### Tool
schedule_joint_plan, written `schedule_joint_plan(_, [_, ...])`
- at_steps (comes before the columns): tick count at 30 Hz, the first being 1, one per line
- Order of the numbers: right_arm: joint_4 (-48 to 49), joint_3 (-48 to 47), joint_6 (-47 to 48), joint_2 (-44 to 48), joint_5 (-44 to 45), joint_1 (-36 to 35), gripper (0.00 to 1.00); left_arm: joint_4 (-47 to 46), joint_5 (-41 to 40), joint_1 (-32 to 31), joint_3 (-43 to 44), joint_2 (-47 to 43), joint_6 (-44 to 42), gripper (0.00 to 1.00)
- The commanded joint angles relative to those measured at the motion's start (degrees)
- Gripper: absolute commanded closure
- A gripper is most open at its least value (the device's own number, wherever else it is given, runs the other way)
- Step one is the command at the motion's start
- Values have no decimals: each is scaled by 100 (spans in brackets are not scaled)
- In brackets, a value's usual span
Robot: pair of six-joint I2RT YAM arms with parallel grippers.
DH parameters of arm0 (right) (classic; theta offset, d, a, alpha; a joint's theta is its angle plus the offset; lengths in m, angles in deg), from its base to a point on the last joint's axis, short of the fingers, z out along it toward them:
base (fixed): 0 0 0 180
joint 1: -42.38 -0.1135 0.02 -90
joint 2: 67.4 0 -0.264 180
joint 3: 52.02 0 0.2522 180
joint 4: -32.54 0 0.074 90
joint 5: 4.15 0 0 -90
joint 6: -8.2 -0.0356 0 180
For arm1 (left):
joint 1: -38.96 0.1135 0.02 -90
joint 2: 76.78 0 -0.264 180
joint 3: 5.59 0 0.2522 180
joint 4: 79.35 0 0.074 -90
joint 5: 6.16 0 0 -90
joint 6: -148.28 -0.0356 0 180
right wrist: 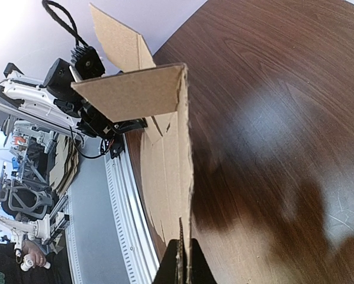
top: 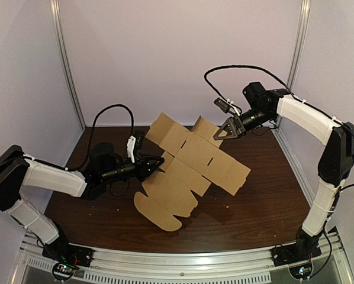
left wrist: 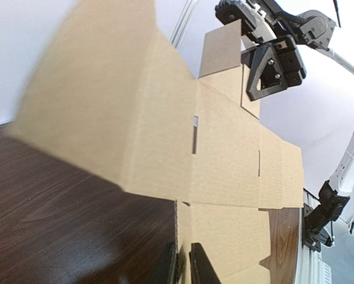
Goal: Fold the paper box
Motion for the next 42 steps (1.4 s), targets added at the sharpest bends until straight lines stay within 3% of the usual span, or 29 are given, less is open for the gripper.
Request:
schedule_joint_plan(1, [557, 88, -355, 127, 123, -2, 100, -322, 197, -158, 3, 30, 47, 92])
schedule_joint_plan(5, [442, 133, -189, 112, -50, -12, 95, -79, 217, -223, 111, 11, -75, 100])
schedule_joint_plan(13, [-324, -250, 381, -177, -219, -55, 73, 696, 343, -252, 283, -87, -566, 100])
schedule_joint_plan(19, [-1046, -792, 766, -546, -238, -117, 68, 1386, 298, -287, 401, -324, -1027, 100])
schedule_joint_plan(32, [-1964, -877, 1538, -675, 115, -216, 73, 1517, -28, -287, 331, -558, -1225, 100])
schedule_joint_plan(35, [-1964, -779, 1540, -700, 199, -227, 80, 1530, -24, -287, 352, -582, -1236, 100])
schedule_joint_plan(39, [-1777, -686, 1441, -654, 311, -271, 99, 1630, 7, -317, 439, -591, -1266, 100])
schedule_joint_plan(42, [-1457, -660, 1348, -517, 462, -274, 100, 2108, 146, -434, 701, -576, -1446, 100])
